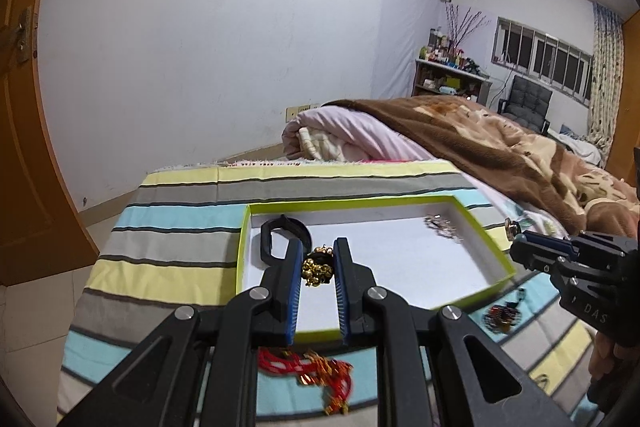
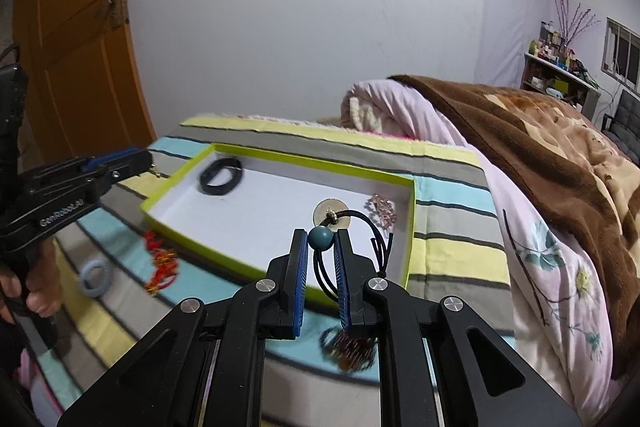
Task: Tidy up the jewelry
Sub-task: 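Carry the hair tie in the right tool while the left tool carries the gold ornament to the box, then open the right tool to drop the hair tie in the box while the left tool drops the ornament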
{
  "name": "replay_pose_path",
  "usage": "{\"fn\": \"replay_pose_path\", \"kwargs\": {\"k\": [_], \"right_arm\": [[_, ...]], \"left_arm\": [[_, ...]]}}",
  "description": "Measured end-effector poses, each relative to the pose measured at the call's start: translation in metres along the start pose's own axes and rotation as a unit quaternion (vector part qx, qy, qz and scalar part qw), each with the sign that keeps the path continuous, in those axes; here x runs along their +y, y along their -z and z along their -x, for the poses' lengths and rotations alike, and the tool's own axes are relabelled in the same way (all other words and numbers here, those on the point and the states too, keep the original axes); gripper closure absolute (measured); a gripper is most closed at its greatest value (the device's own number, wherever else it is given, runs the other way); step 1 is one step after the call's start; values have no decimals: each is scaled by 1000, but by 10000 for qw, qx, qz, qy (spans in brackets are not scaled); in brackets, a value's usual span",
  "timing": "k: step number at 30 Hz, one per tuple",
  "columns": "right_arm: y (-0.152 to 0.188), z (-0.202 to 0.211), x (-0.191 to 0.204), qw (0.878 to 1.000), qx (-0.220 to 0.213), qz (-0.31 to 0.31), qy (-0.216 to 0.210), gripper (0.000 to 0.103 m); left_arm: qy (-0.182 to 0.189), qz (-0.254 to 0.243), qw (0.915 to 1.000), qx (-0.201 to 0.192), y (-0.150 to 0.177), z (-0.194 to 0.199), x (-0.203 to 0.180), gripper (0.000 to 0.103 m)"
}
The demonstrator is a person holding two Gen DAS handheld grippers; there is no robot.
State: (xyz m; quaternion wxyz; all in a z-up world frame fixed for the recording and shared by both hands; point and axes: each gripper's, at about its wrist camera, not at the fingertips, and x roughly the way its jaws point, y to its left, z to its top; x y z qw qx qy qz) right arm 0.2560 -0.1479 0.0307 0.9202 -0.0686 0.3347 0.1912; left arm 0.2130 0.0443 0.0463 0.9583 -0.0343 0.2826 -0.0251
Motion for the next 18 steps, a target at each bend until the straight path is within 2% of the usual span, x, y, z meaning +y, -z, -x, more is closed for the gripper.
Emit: {"fn": "replay_pose_path", "kwargs": {"k": [10,18], "right_arm": [[-4,-69,-23,9987,498,-88,106,89],[-2,-102,-32,9960,867,-148,166,89]], "left_arm": [[-122,29,9990,436,5,-49,13,87],[-255,105,9955,905,13,-77,20,87]]}}
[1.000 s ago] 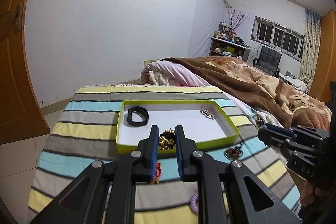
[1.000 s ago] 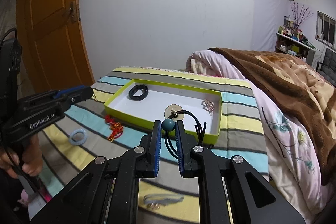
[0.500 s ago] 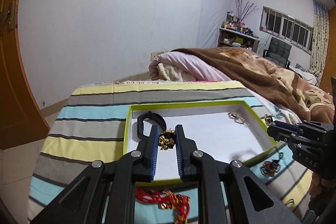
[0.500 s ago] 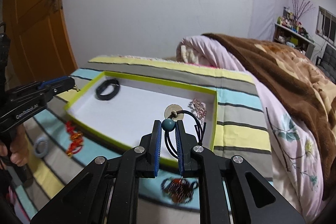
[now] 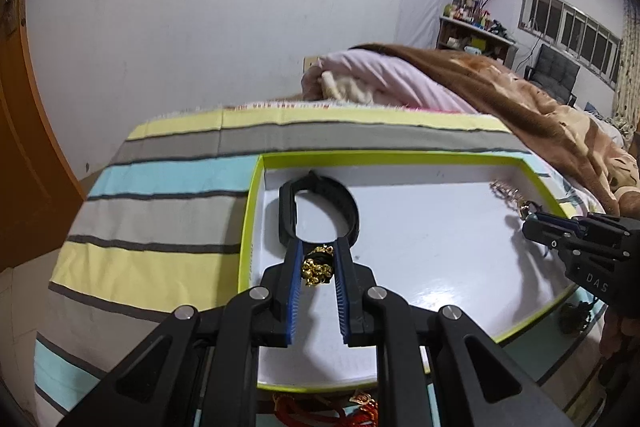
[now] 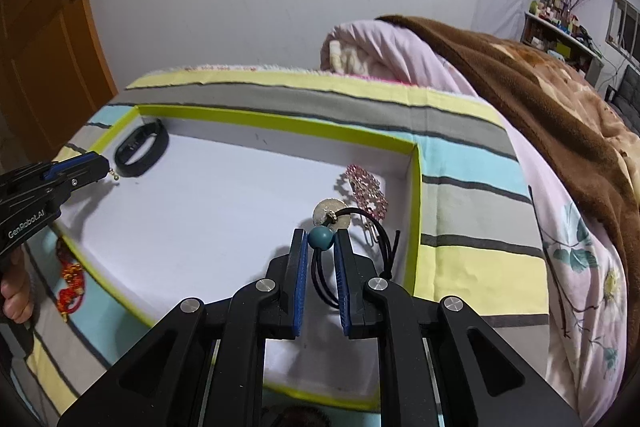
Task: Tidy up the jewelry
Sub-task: 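Open the right tool to drop the hair tie in the box while the left tool drops the ornament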
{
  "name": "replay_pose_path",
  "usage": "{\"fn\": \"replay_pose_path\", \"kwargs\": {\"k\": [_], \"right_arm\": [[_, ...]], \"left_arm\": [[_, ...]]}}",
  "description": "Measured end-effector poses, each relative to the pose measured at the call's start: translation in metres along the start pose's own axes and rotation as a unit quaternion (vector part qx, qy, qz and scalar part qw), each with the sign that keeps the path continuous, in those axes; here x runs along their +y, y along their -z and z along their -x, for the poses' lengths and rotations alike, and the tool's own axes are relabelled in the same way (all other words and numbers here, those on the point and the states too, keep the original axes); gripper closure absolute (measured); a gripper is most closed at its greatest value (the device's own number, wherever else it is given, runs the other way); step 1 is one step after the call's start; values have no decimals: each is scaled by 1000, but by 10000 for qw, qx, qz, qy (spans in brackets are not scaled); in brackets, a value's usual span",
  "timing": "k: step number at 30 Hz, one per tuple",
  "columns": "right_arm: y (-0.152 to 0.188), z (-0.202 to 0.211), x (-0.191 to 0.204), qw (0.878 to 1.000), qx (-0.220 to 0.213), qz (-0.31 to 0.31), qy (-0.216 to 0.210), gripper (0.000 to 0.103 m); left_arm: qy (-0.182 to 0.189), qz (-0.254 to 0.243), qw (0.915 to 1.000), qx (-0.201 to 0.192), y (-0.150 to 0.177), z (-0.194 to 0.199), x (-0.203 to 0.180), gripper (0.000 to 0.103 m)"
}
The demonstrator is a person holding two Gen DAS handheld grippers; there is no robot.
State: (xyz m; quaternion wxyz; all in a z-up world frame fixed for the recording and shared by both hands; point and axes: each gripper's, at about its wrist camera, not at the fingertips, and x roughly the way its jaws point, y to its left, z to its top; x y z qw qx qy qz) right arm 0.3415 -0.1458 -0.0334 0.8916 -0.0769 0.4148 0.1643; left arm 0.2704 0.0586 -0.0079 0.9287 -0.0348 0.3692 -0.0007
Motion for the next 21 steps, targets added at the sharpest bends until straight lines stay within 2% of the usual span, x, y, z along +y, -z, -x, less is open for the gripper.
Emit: {"fn": "replay_pose_path", "kwargs": {"k": [9,13,17,21], "right_arm": [[-4,-9,2,9999,148,64,60,89],[-4,-8,1,9998,193,35,56,88],[-1,-1,0,9999,109,-4,38,83],[2,12,4,10000,-34,-4,-17,82]], "left_arm": [[-61,-41,9996,289,0,-13,1,86],[27,23,9996,277,-1,-13,5,85],[78,52,9998,170,-2,-5,6,77],[91,34,9999,46,-3,7,7,75]]}}
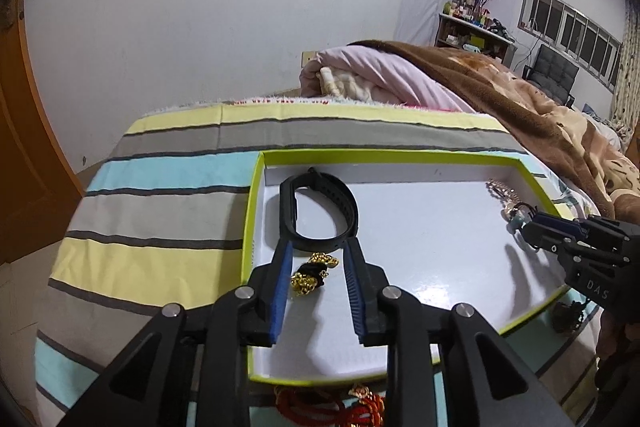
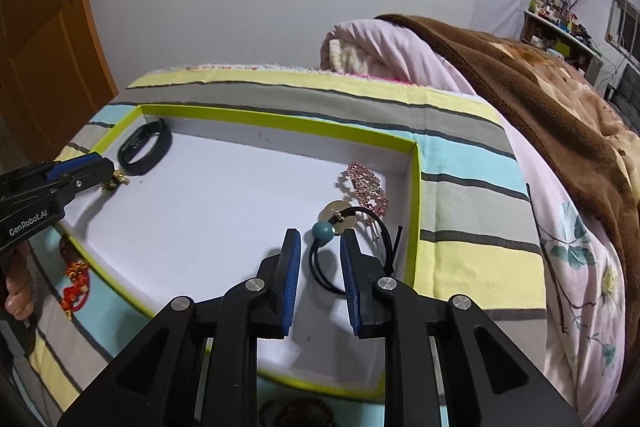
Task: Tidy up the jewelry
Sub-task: 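Open the right tool to drop the hair tie in the box while the left tool drops the ornament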
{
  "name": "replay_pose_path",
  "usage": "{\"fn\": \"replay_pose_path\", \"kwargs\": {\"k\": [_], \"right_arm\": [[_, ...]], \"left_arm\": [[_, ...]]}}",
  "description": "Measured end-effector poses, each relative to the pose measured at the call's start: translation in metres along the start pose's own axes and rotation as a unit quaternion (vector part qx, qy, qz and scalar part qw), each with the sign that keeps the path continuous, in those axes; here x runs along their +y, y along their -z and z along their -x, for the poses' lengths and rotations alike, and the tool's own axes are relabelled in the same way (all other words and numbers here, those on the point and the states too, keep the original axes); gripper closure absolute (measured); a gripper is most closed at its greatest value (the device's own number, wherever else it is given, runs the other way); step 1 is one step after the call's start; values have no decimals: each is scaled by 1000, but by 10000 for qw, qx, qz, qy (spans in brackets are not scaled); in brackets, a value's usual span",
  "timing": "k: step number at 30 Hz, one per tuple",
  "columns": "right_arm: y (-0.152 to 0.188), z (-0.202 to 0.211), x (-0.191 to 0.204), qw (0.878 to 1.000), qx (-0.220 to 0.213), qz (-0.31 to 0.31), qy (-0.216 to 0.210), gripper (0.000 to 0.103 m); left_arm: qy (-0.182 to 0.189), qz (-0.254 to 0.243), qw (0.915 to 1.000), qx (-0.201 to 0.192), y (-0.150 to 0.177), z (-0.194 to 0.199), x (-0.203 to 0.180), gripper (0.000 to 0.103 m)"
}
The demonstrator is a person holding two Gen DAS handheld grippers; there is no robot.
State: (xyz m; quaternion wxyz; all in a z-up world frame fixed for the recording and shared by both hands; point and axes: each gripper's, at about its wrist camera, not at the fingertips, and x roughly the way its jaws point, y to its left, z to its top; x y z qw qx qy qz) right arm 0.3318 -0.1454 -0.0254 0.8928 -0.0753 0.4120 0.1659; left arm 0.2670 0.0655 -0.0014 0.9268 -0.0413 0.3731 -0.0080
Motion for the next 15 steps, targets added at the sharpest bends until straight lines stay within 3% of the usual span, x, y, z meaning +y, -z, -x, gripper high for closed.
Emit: {"fn": "replay_pose_path", "kwargs": {"k": [15], "right_arm": [[26,96,12,9977,-663,-93,-105,81]], "left_arm": [[52,-88,9988,-487,18,88,-17,75]]}}
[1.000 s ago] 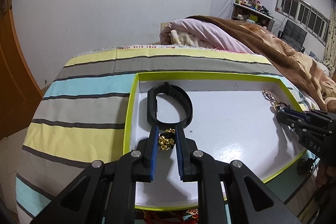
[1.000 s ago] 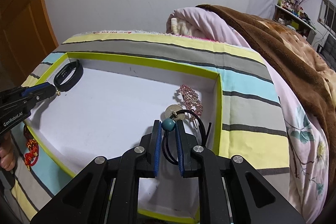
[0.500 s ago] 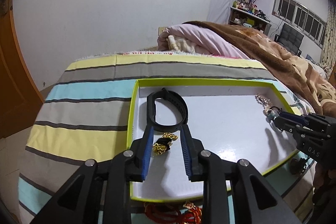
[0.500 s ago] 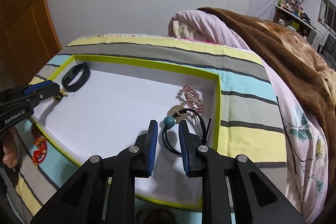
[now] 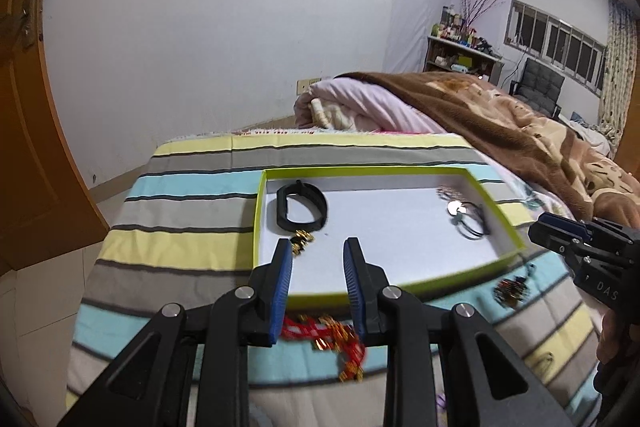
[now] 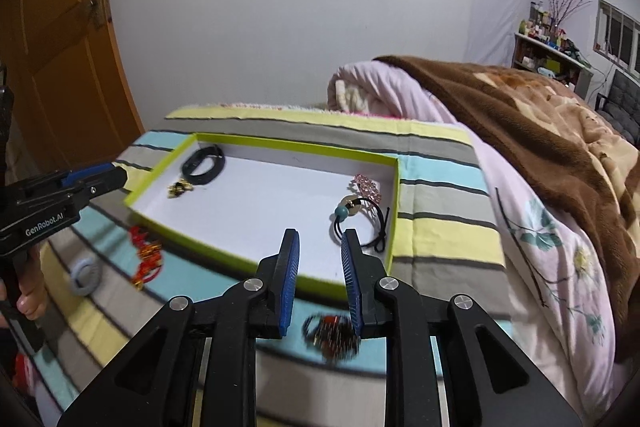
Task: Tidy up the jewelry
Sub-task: 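Open the right tool to drop the hair tie in the box while the left tool drops the ornament, then move both open tools back toward the remaining jewelry on the bedspread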
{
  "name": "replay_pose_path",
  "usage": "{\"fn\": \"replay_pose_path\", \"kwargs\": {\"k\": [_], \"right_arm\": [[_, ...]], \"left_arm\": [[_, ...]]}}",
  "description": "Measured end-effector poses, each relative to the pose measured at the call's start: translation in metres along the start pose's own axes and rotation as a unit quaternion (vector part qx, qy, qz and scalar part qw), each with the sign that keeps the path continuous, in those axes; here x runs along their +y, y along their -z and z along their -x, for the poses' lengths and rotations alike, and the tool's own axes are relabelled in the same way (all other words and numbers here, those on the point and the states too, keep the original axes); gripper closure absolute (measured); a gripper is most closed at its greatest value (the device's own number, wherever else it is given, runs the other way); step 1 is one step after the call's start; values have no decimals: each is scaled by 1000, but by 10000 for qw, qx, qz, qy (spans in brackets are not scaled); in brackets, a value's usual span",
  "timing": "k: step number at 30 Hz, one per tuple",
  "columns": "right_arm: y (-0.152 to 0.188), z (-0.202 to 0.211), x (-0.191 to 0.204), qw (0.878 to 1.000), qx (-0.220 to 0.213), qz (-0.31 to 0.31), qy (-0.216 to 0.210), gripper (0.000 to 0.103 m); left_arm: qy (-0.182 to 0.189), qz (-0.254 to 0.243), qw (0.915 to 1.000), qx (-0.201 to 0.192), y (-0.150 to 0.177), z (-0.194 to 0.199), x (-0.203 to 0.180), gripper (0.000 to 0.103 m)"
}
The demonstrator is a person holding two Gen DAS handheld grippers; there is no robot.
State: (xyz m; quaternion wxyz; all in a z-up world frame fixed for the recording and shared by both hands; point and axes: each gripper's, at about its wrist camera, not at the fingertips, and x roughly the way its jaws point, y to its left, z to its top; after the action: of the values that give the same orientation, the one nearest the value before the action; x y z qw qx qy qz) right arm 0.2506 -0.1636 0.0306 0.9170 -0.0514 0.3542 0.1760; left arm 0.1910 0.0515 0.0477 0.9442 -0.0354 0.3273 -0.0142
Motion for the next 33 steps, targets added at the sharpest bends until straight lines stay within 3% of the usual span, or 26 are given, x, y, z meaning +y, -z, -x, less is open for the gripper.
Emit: {"fn": "replay_pose_path", "kwargs": {"k": [15,25,33], "right_arm": [[51,109,29,9985,-521,-46,-146,80],[85,151,45,9970,-718,-1,-278,80],[103,167,51,9968,-754,-3,-247,80]], "left_arm": [[84,80,9988,-479,50,100,-23,75],[9,77,9971,-752,80,147,-28,75],[0,105,9966,-821,96,162,-30,75]]}}
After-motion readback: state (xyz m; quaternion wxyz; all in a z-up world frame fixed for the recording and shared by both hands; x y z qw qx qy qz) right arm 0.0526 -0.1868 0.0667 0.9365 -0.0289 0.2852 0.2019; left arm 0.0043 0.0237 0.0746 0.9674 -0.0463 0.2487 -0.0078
